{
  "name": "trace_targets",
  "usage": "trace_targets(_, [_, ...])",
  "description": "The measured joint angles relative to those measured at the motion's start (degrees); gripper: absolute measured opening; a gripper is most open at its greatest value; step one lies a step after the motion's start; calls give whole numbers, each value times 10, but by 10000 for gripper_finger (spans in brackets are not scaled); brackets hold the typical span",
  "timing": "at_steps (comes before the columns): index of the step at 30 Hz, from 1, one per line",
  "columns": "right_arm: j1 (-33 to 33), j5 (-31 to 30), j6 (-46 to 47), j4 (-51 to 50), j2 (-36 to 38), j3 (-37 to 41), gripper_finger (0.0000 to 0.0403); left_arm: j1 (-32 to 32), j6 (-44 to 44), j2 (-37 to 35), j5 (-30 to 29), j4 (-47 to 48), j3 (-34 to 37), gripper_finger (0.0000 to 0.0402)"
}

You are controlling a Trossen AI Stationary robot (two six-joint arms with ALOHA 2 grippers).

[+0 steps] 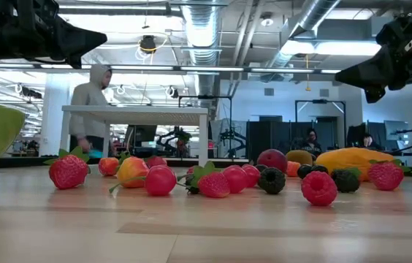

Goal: Pick & Place Fruit

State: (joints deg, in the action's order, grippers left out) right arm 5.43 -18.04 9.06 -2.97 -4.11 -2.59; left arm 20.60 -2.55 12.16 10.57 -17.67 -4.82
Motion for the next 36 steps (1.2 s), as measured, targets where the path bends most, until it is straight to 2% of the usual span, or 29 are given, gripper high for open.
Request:
trace_targets(6, [0, 0, 0, 0, 0, 0, 6, 0, 3, 0, 0, -1, 0, 8])
trace_targets(11, [0, 0, 0, 0, 0, 0, 6, 0, 115, 0, 0, -4, 0, 8])
trace_targets(15, [0, 0, 0, 0, 0, 0, 6, 0, 139, 0, 0, -6, 0, 8])
trace_targets(20, [0, 0, 0, 21, 0, 1, 6, 0, 140, 0, 0, -9, 0, 8])
trace_targets(29, [-3, 0, -5, 196, 0, 1, 6, 0, 137, 0, 0, -13, 0, 8])
trace_targets(33, [-12, 0, -68, 201, 0, 1, 6, 0, 83, 3, 0, -15, 0, 8])
trace_targets(36, [-28, 0, -80, 202, 0, 1, 6, 0, 75, 3, 0, -18, 0, 8])
